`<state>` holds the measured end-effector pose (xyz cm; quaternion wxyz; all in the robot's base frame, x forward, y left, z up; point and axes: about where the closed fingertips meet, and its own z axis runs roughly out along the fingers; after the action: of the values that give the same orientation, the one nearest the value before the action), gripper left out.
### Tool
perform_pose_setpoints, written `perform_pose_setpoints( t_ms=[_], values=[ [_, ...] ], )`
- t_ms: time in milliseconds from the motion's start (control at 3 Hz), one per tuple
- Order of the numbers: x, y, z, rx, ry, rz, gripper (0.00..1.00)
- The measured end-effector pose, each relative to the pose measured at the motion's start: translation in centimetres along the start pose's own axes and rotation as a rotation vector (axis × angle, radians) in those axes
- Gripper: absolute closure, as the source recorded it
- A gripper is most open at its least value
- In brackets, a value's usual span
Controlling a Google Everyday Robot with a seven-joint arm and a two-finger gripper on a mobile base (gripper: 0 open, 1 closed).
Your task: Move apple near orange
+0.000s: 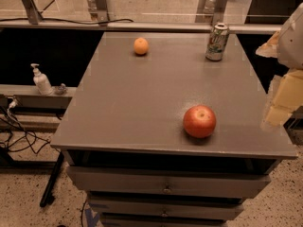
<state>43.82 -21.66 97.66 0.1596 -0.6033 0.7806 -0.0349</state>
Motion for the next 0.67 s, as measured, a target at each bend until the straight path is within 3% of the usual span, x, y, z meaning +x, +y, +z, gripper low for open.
perform_pose_setpoints(
  t_ms=[333, 667],
  values=[
    [0.0, -0.1, -0.1, 0.005, -0.003, 0.002, 0.0],
    [-0.4, -0.1, 1.6, -0.006, -0.087, 0.041, 0.0]
  ],
)
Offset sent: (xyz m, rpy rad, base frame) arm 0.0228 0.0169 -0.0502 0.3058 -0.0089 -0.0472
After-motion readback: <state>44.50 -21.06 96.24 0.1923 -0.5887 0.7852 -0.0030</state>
